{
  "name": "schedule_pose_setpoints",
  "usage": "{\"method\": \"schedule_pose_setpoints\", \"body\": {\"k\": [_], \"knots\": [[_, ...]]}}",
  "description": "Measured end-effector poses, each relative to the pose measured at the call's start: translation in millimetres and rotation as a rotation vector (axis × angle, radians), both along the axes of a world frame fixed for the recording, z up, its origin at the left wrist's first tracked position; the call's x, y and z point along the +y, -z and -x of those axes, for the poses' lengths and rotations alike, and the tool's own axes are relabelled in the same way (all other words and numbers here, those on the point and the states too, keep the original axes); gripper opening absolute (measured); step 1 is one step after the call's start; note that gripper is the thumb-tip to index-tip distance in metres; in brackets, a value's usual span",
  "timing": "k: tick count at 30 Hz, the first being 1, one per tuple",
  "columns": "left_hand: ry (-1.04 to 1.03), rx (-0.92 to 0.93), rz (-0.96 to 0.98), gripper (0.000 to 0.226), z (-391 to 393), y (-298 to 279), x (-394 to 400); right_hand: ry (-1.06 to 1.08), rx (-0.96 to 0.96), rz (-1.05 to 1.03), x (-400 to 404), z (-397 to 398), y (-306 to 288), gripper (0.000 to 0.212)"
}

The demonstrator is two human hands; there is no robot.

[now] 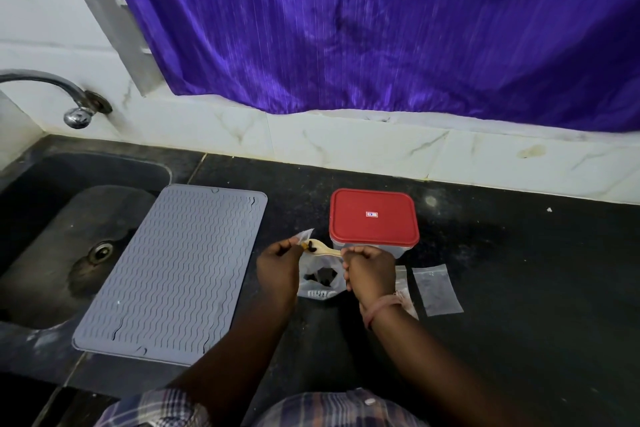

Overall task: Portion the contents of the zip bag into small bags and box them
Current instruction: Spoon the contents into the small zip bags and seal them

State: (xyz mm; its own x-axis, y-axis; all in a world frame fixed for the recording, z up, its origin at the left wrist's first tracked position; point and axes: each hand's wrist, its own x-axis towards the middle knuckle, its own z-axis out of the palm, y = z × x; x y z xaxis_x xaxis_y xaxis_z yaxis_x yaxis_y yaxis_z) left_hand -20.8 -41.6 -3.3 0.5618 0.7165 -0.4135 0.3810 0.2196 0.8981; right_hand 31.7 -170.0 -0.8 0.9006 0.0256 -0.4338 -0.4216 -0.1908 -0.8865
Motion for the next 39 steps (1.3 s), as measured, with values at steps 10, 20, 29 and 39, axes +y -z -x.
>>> {"method": "schedule_pose_setpoints", "body": {"k": [10,20,29,39], "knots": [[0.02,-0.001,-0.049,0.007,3.3,-2.3,-12.6,-0.161,-0.327,0.326,13.8,-3.1,-11.7,0.014],[-0.109,-0.083,0.186,0.011,-2.3,-4.3,-12.8,-0.672,-0.917,0.622,8.3,15.8,0.4,0.019],[-0.221,-0.066,0.304,0.011,-2.4,-11.0,-4.5,-0.183,-0.78,0.335,-18.8,13.2,-7.0,0.009],[-0.148,-0.051,0.094,0.009,-1.3,-16.4,-1.9,-0.502,-0.721,0.633,-29.4,23.0,43.9,0.008]]}}
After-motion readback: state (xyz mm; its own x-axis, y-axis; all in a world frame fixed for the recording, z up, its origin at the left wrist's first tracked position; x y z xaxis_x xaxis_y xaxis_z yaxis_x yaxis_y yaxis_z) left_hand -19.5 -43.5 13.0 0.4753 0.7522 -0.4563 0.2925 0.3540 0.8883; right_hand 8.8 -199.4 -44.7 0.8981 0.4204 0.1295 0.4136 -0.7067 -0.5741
